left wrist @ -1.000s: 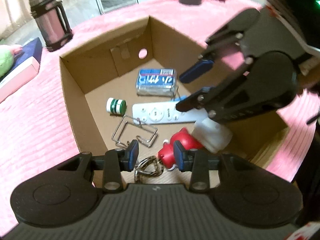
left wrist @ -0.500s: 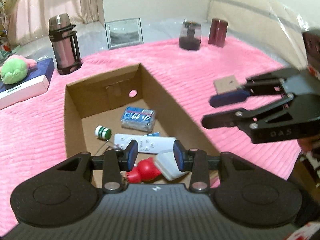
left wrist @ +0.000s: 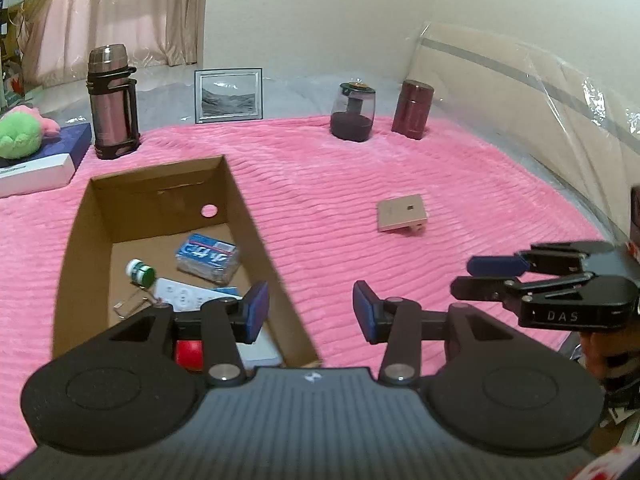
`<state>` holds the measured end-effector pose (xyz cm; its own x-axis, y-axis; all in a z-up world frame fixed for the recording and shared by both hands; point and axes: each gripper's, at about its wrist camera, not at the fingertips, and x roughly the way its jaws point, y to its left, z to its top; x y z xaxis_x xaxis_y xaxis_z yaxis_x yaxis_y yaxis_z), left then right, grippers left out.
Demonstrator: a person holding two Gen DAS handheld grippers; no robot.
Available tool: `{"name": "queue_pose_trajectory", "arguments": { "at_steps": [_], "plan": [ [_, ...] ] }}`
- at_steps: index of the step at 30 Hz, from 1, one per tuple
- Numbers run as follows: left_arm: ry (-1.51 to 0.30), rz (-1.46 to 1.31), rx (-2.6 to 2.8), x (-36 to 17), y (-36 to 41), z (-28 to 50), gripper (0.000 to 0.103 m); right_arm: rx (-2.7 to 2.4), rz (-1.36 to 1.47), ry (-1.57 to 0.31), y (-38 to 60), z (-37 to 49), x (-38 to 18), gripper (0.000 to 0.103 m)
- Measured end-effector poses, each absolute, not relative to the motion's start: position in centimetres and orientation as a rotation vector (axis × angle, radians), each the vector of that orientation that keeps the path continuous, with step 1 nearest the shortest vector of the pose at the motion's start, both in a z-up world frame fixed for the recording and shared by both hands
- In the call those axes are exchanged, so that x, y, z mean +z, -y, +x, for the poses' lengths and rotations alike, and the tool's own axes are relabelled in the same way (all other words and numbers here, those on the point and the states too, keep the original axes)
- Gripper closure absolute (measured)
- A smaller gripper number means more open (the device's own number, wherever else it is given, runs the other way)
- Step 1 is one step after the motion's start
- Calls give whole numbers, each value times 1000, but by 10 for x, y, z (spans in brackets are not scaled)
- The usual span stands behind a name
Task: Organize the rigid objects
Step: 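Move both open tools back over the router panel and plug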
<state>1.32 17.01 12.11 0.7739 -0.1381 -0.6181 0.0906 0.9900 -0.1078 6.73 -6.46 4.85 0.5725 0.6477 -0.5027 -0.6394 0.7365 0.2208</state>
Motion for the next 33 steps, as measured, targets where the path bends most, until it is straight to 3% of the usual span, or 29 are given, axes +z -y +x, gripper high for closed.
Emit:
{"name": "queue_pose_trajectory", "arguments": {
  "at_steps": [15,17,26,31,33],
  "plan": [
    [-641,-124,-221,100,-79,38,50,495,96,-598,180,58,20,67],
    [-652,-125,-226,96,-71,45,43,478,100,-599,188,59,19,67],
    [-681,-134,-244,81,-47,85,32,437,122,-609,210,72,10,65],
    [-689,-140,-250,74,-38,110,29,420,122,-609,216,85,5,48],
    [-690,-140,-252,71,-34,121,28,417,126,-607,218,92,3,45]
  ]
}}
